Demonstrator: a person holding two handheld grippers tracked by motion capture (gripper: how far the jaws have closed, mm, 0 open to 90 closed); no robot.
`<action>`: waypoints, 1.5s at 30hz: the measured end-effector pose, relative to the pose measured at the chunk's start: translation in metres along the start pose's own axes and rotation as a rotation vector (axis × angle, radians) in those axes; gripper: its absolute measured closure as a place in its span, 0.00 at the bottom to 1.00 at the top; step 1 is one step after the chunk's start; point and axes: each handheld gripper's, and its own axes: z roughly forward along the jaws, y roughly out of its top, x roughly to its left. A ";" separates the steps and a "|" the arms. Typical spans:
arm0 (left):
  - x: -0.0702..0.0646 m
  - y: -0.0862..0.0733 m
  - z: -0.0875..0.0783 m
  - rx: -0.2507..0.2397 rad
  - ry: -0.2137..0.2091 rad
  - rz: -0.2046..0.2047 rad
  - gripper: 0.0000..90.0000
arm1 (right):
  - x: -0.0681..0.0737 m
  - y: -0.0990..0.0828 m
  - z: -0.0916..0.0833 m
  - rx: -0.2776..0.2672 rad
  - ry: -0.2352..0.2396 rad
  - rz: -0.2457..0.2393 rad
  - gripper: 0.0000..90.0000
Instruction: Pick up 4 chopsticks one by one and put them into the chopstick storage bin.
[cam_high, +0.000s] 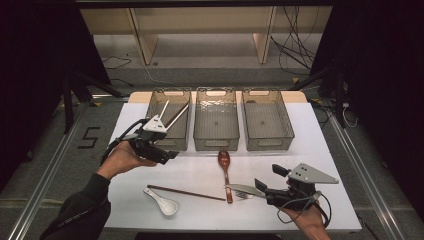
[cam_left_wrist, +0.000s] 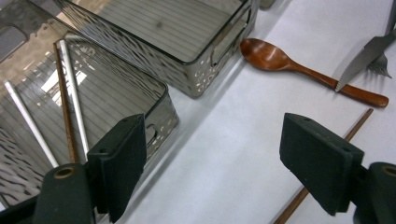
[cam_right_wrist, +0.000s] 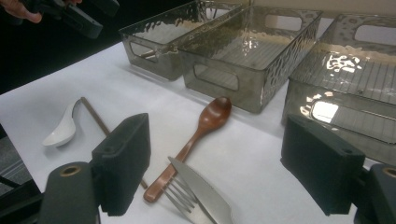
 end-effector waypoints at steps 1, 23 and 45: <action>-0.001 0.000 0.000 0.004 -0.004 0.004 0.25 | 0.000 0.000 0.000 0.000 0.000 0.000 0.28; -0.029 -0.014 0.027 0.213 -0.094 0.125 0.23 | 0.000 0.000 0.000 -0.002 0.002 0.002 0.28; -0.042 -0.032 0.056 0.371 -0.170 0.221 0.35 | 0.000 0.000 -0.001 -0.002 0.002 -0.005 0.28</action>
